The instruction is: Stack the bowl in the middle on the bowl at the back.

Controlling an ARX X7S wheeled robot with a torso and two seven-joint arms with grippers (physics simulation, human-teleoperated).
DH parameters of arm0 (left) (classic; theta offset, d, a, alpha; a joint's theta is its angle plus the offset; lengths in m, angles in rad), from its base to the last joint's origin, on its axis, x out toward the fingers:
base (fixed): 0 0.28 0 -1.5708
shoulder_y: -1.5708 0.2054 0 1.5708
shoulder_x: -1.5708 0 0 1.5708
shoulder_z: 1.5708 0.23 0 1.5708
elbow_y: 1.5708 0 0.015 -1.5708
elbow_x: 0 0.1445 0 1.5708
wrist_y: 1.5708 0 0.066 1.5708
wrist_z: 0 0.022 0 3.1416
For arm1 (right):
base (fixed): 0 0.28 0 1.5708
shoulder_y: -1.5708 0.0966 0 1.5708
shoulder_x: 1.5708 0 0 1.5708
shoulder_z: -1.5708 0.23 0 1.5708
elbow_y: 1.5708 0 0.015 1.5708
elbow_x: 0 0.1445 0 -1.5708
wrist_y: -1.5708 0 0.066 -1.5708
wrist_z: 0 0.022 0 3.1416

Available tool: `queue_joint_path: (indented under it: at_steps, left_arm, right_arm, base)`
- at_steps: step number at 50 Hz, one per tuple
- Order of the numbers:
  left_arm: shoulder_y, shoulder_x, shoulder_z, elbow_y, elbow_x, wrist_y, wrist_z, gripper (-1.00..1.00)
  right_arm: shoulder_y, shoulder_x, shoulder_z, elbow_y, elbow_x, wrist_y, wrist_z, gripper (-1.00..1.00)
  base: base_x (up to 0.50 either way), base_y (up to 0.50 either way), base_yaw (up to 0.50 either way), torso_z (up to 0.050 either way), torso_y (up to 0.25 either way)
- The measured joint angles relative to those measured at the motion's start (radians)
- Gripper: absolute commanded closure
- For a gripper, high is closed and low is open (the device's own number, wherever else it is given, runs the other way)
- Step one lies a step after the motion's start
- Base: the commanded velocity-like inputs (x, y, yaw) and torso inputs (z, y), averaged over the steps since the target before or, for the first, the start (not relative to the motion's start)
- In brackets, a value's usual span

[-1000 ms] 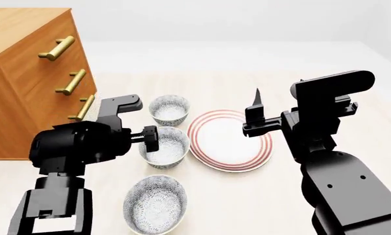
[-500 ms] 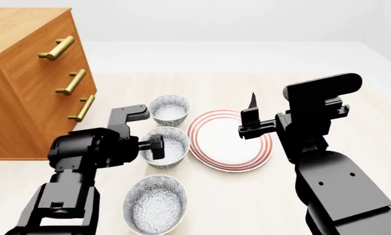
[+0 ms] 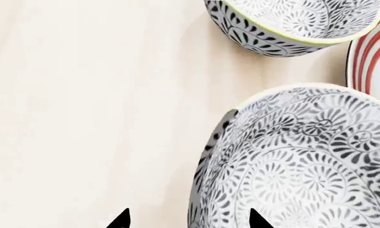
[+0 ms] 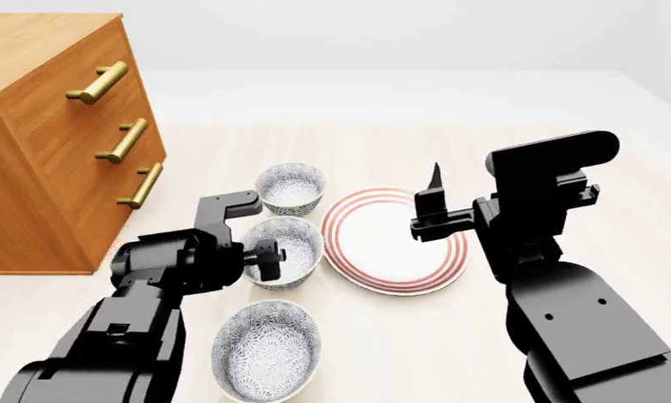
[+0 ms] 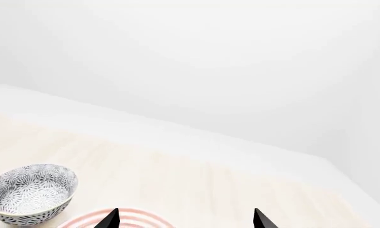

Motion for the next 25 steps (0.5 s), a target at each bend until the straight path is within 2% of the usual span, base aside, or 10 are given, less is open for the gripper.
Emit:
queue_joint_path:
  at_steps: [17,25]
  left_arm:
    - [0.009,0.007,-0.06,-0.024,0.025,0.088,0.021,1.0]
    - [0.084,-0.006,-0.073,0.208,0.024,-0.028,-0.011,1.0]
  right_arm:
    - [-0.016,0.002,0.009,-0.021,0.01,0.005,0.008,-1.0]
    - [-0.018,0.002,0.014,-0.036,0.015,0.011,0.012,-1.0]
  base:
    - [0.0,0.0,0.0,0.0,0.0]
    - [0.0,0.0,0.0,0.0,0.0]
